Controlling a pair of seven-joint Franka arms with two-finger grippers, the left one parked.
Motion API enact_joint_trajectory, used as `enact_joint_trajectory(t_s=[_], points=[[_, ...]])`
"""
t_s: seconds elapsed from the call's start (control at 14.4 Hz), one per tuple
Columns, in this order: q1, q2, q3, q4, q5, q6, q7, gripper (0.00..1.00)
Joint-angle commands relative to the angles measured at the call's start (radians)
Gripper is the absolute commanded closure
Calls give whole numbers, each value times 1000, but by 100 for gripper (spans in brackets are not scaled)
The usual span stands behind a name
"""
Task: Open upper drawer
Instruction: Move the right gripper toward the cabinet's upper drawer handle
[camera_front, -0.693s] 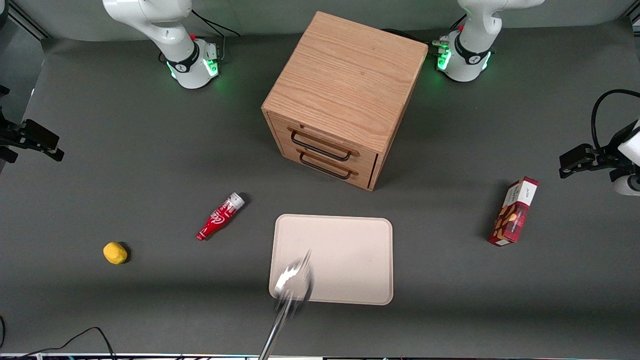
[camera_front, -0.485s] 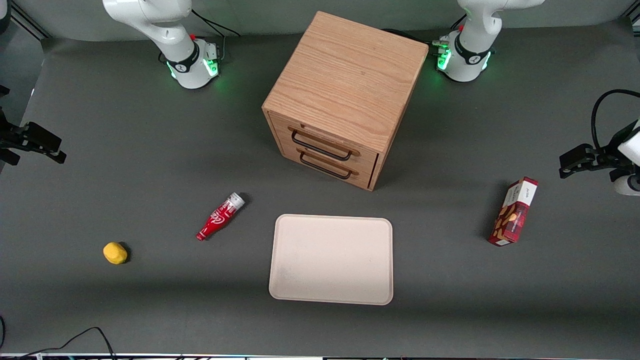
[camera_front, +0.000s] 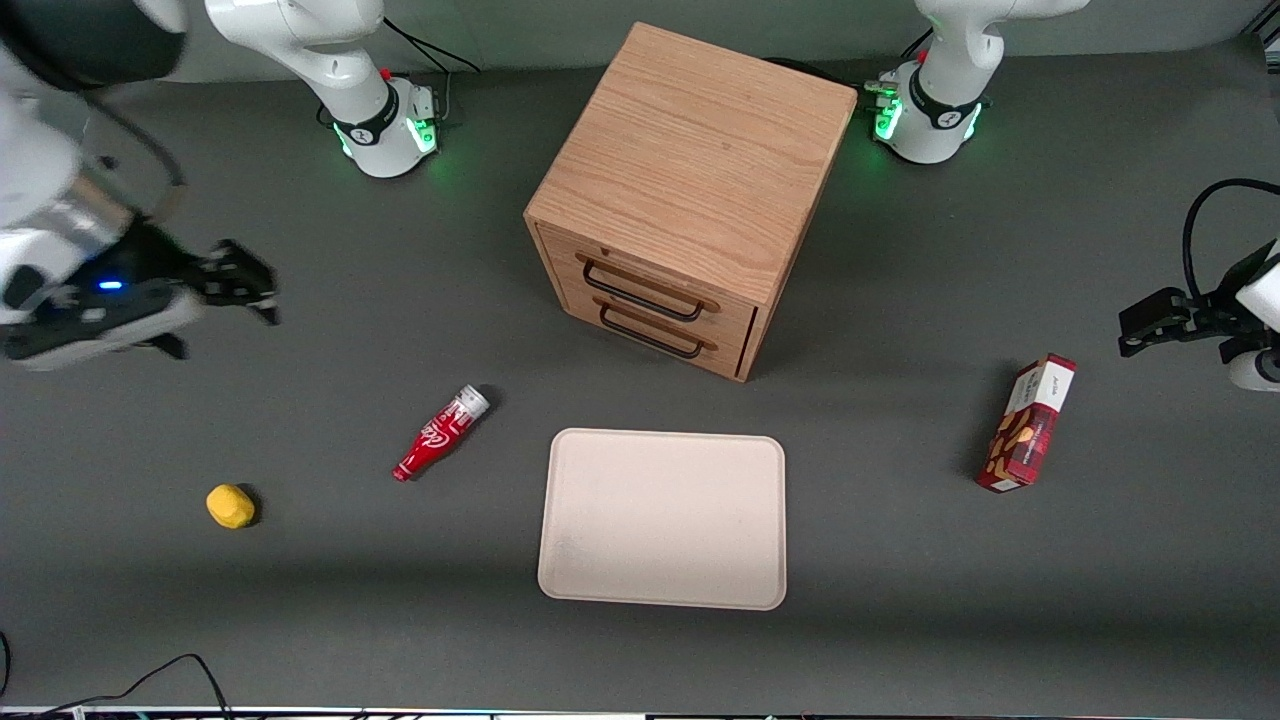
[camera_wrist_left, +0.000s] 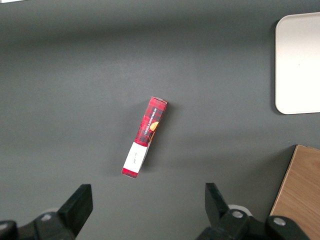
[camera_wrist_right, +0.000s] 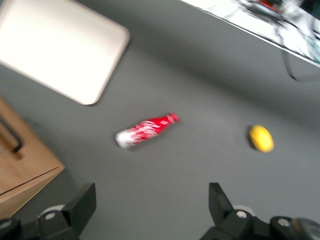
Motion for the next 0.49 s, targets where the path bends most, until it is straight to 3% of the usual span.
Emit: enact_joint_trajectory(t_s=[0.0,0.21,0.42], points=[[-2,96,141,74,-23,-6,-50,0],[-2,200,336,74,-17,11,-33,0],[21,271,395,59,-22,69,-53,0]])
